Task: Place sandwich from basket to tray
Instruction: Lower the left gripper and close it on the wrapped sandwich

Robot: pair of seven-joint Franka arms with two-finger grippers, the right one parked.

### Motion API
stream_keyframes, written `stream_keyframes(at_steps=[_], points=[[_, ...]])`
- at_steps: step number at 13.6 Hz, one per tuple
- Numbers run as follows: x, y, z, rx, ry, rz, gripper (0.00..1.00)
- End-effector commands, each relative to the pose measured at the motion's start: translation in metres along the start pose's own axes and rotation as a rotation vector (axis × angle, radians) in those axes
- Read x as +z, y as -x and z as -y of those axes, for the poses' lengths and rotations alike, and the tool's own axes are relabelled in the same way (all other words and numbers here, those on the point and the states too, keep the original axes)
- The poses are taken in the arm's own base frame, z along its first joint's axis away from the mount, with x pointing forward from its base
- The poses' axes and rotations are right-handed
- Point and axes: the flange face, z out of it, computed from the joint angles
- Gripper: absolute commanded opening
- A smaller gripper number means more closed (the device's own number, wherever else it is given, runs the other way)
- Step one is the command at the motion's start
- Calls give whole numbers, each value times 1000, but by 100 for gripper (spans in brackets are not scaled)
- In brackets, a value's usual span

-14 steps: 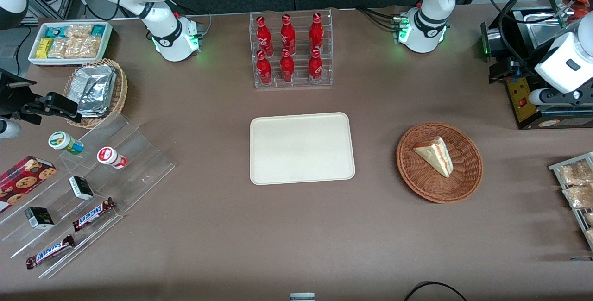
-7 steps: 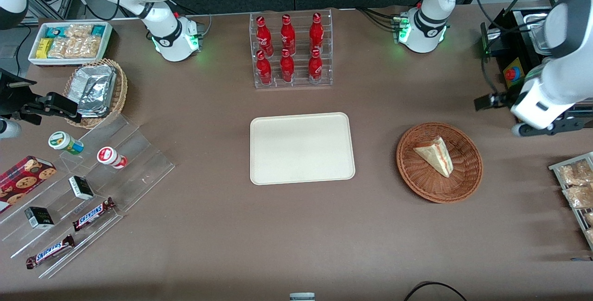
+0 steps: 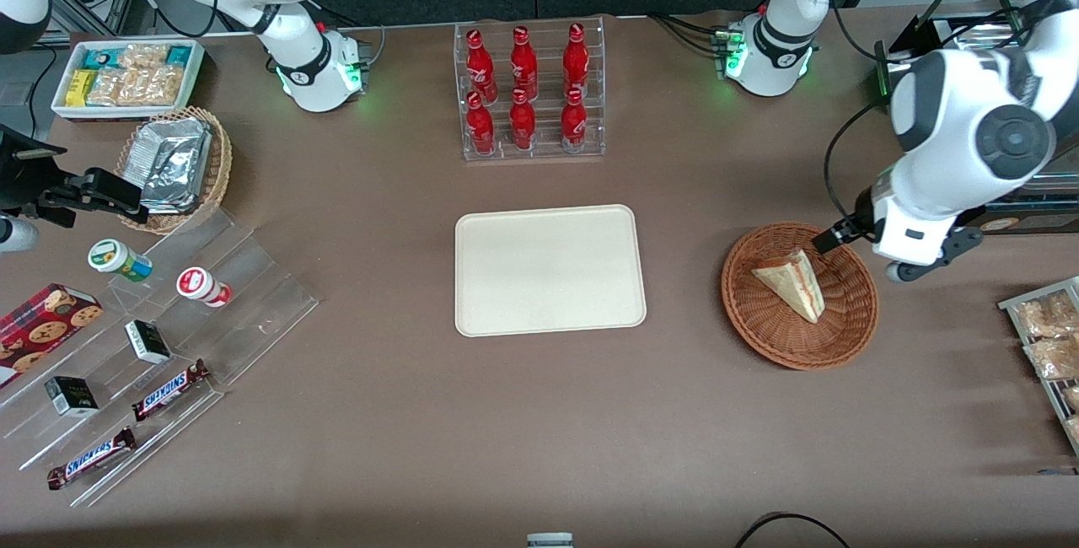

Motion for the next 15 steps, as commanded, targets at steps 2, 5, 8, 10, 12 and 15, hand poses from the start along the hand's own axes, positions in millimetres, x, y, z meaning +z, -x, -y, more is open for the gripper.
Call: stream_keyframes(at_steps=[2, 5, 8, 10, 12, 15], points=[[37, 17, 3, -177, 65, -64, 100], [61, 21, 4, -187, 73, -71, 100], [89, 25, 7, -187, 98, -92, 100], [92, 25, 5, -185, 101, -96, 100], [102, 23, 3, -185, 99, -93, 100], [122, 18, -2, -183, 116, -107, 100]])
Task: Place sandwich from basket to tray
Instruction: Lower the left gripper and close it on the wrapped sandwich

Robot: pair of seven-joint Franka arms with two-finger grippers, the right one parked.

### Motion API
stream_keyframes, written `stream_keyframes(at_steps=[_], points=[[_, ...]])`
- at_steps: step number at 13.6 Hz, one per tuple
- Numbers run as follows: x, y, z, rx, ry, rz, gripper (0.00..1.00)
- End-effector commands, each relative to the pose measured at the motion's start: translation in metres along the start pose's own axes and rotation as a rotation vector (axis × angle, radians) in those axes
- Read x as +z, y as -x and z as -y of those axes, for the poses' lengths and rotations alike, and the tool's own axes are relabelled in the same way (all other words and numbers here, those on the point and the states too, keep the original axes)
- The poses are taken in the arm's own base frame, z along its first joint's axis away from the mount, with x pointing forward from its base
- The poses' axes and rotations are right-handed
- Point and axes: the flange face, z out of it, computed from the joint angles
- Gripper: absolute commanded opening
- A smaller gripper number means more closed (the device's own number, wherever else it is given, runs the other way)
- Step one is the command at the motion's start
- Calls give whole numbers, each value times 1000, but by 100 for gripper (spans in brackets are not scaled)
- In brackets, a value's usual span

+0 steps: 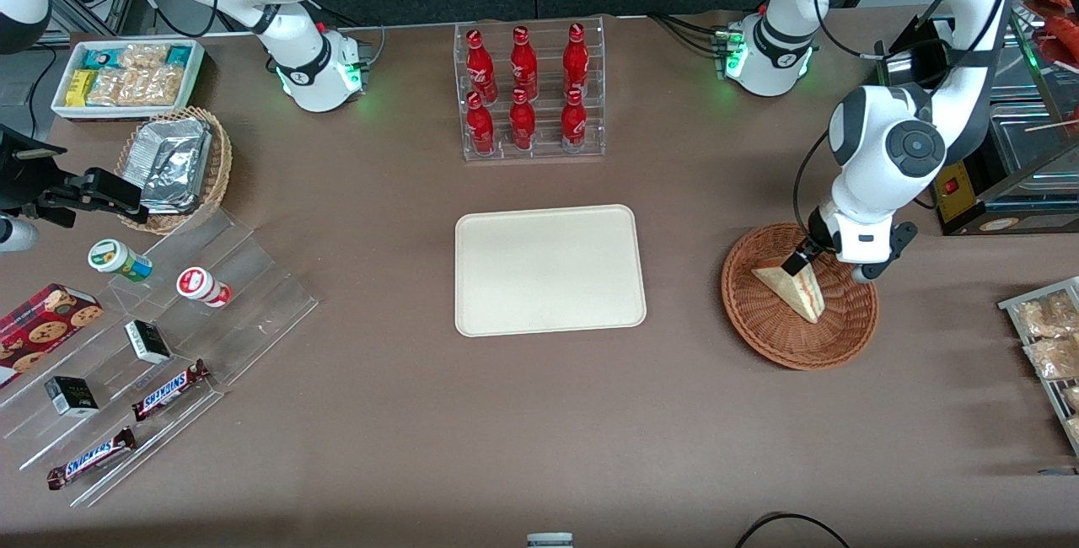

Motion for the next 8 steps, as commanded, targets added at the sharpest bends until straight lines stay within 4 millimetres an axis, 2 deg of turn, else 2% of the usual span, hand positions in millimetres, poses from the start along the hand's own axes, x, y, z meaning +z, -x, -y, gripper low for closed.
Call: stream_keyframes(at_steps=[1, 4, 5, 6, 7, 8], points=[[18, 1, -5, -13, 14, -13, 100], [32, 3, -7, -11, 18, -14, 100], [36, 4, -7, -8, 9, -7, 87], [38, 5, -7, -8, 3, -2, 49], [40, 4, -7, -8, -1, 2, 0], [38, 3, -9, -5, -5, 4, 0]])
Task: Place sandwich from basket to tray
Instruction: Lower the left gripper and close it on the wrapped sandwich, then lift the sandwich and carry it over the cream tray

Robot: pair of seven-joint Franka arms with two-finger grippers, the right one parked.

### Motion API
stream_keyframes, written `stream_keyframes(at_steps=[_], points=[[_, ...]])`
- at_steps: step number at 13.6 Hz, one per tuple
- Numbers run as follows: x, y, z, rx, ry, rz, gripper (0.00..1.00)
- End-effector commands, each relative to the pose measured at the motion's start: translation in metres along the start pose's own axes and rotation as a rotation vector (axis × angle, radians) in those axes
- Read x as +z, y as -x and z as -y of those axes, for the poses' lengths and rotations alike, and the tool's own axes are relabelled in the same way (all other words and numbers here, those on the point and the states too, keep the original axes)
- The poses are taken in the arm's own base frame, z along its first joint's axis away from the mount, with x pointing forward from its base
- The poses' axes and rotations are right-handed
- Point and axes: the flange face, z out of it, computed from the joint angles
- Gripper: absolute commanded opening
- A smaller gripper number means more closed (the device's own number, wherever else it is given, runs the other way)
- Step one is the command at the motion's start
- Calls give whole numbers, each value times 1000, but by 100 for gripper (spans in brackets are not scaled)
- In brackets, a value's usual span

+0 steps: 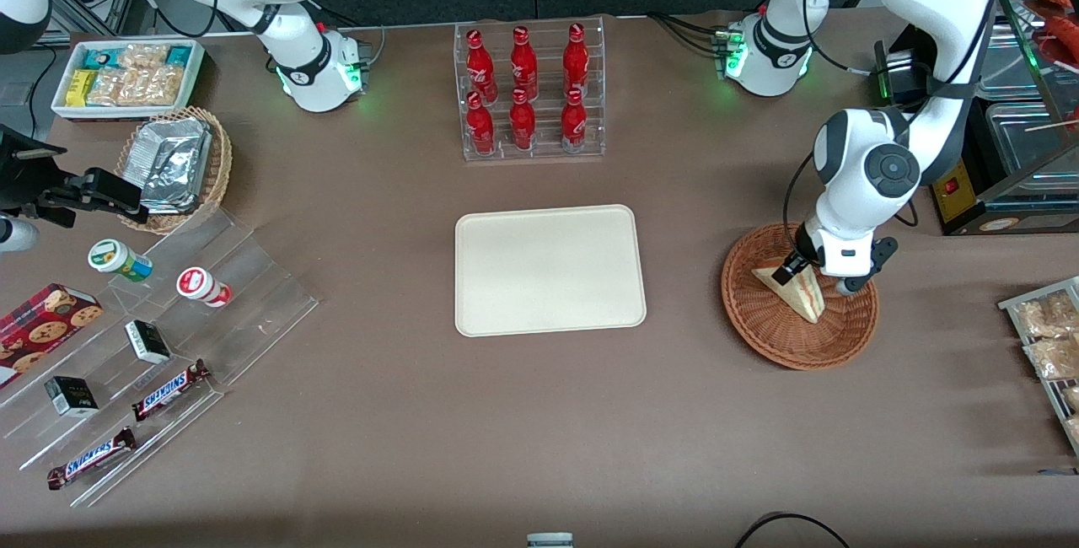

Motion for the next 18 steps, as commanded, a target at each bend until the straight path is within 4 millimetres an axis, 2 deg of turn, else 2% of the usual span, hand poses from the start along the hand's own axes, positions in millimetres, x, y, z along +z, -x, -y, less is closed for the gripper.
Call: stream_keyframes(at_steps=[1, 3, 5, 8, 10, 11, 12, 14, 17, 18], points=[[-4, 5, -11, 7, -8, 1, 0], [-20, 0, -22, 18, -48, 25, 0], [-50, -4, -33, 39, -111, 64, 0], [-118, -6, -51, 80, -192, 79, 0], [-164, 6, -74, 117, -222, 98, 0], [-184, 18, -90, 142, -230, 106, 0], [-197, 38, -106, 184, -243, 115, 0], [-212, 83, -137, 265, -241, 113, 0], [-218, 152, -180, 390, -207, 113, 0], [-216, 167, -194, 413, -197, 122, 0]])
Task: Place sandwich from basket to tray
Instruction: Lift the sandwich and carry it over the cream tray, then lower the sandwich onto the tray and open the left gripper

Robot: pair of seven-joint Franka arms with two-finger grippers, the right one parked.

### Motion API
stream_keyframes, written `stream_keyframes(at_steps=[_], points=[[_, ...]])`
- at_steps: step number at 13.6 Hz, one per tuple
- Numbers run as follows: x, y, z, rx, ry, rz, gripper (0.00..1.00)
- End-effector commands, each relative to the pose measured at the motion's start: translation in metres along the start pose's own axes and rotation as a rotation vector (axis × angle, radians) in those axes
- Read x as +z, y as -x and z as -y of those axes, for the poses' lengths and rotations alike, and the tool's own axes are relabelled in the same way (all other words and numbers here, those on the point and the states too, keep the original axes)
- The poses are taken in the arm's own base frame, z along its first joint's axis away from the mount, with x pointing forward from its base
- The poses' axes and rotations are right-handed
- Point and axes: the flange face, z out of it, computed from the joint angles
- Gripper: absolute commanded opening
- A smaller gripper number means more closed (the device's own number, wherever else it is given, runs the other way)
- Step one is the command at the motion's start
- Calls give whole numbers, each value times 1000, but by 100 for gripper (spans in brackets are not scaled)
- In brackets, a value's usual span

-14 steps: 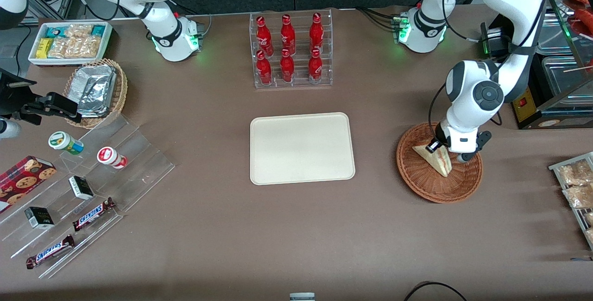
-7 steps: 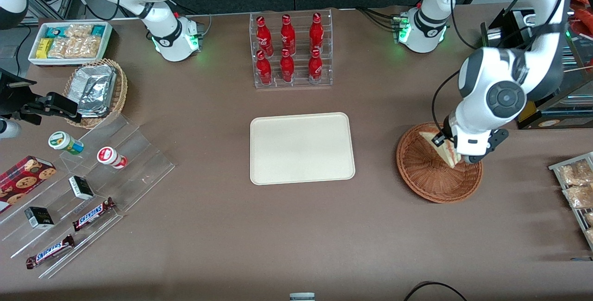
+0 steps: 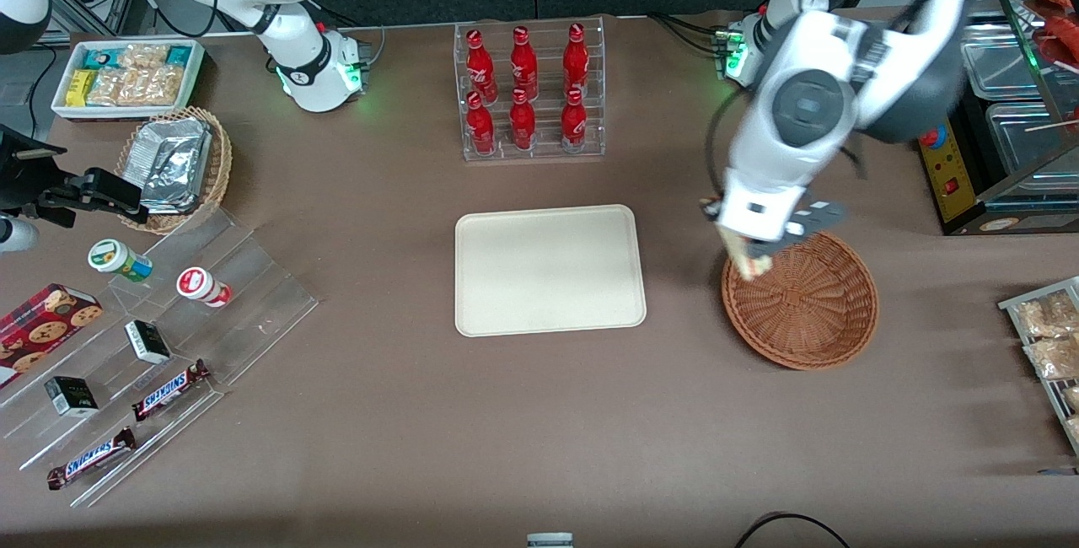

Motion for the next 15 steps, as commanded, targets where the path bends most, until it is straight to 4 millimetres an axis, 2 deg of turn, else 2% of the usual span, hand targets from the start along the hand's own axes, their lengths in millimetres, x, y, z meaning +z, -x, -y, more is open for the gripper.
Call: stream_keyframes(at_steps=[1, 4, 6, 9, 12, 13, 15], points=[[-1, 18, -54, 57, 8, 15, 0], [25, 42, -121, 104, 1, 18, 0], [44, 61, -154, 143, 9, 9, 0], [74, 68, -183, 158, 49, -3, 0], [105, 87, -214, 193, 85, -24, 0], [121, 90, -222, 201, 86, -29, 0], [137, 98, -234, 210, 98, -41, 0]])
